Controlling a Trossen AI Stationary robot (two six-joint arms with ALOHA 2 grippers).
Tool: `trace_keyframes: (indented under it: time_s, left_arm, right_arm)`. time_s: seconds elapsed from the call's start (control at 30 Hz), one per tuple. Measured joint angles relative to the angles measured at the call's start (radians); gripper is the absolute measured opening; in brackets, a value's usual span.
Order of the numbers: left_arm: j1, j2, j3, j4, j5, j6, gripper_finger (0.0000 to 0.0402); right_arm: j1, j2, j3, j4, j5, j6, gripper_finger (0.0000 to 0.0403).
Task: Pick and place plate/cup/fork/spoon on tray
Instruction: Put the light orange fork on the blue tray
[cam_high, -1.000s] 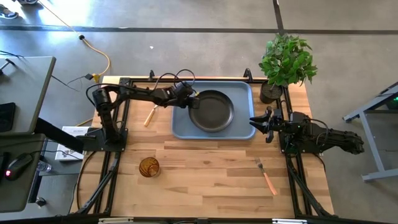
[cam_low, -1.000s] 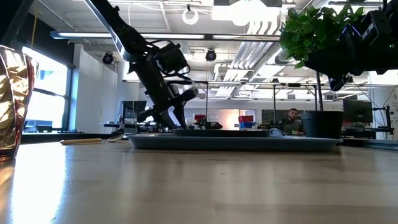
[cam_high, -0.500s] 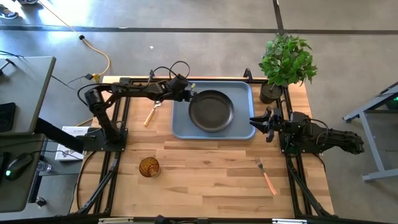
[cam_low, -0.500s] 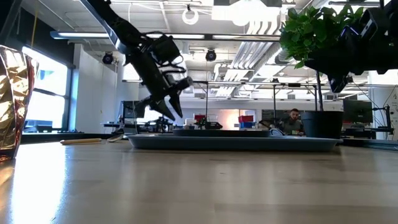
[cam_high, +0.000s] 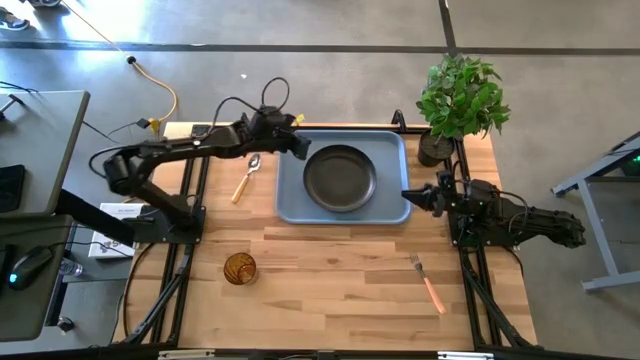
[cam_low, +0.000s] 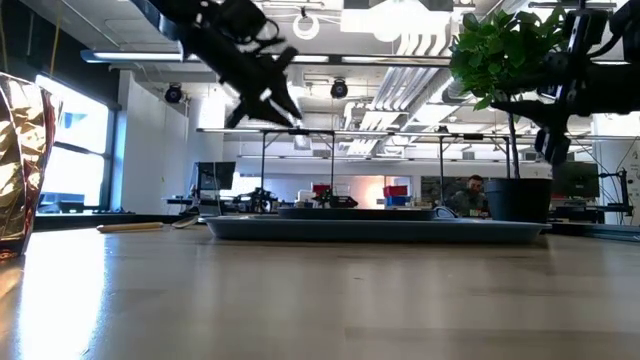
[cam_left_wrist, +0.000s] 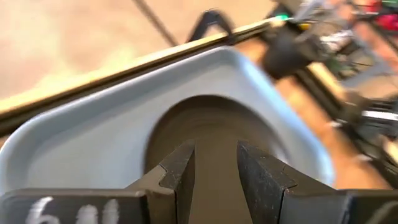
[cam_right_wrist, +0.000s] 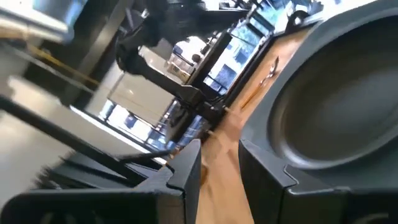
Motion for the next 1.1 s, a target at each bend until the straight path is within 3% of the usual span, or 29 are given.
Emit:
trace_keyframes:
  time_s: [0.2,0.33,0.6,0.83,1.1]
  left_arm:
    - [-0.045,-0.105,0.000,-0.002,0.025,0.064,0.0108]
    - [-0.068,-0.148,0.000,-0.005,0.025,0.076,0.0108]
    - [-0.074,-0.162,0.000,-0.031,0.024,0.101,0.0108]
    - [-0.075,-0.161,0.000,-0.073,0.048,0.091,0.0108]
    - [-0.085,-0.161,0.000,-0.076,0.073,0.090,0.0108]
  right_arm:
    - [0.000,0.000,0.000,0.050,-0.005,0.119,0.0099]
    - [0.000,0.000,0.003,0.169,-0.074,0.171,0.0099]
    - [0.001,0.001,0.128,0.143,-0.169,0.201,0.0099]
    - [0.002,0.086,0.360,-0.102,-0.208,0.186,0.0099]
    - [0.045,0.382,0.673,-0.617,-0.220,0.205,0.0099]
